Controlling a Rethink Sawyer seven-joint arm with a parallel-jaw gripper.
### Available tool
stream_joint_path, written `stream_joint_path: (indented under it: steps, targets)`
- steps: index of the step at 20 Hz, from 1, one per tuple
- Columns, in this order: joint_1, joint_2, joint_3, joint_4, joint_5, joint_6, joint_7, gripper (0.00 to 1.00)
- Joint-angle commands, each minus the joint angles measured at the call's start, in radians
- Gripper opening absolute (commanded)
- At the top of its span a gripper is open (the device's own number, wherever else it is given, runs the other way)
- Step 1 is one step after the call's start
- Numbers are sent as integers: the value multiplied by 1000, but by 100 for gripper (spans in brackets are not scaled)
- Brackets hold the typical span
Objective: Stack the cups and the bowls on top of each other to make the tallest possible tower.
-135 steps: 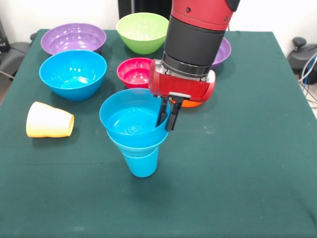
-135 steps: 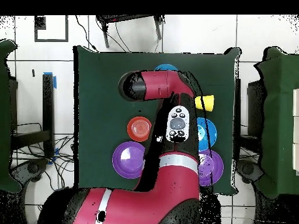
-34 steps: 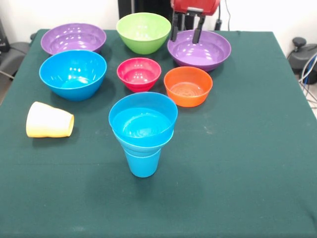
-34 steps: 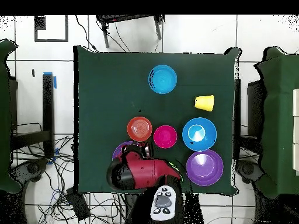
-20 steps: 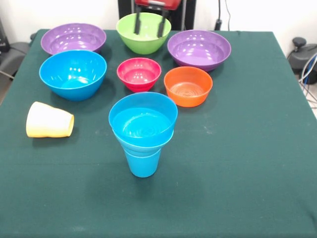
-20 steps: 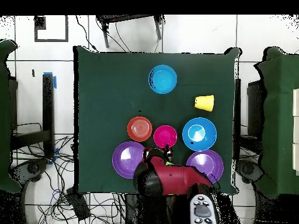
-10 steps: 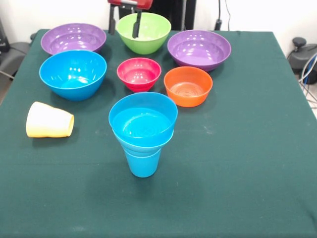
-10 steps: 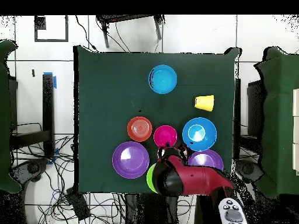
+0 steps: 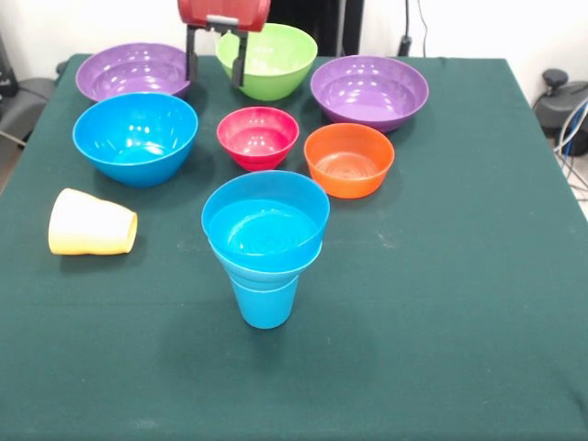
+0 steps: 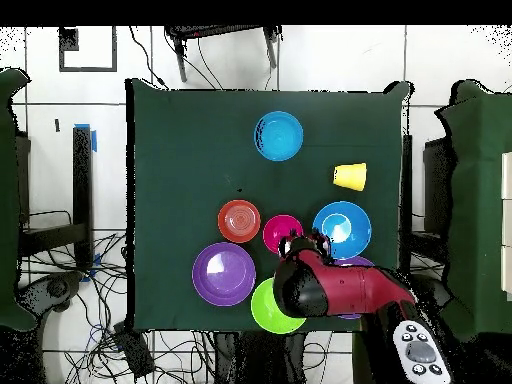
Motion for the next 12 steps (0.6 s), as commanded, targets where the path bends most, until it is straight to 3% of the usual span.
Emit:
stream_joint_path:
  steps: [1, 12]
  targets:
    - [23, 65, 143, -102, -74, 137, -85, 100]
    - [1, 110, 189, -182, -98, 165, -120, 100]
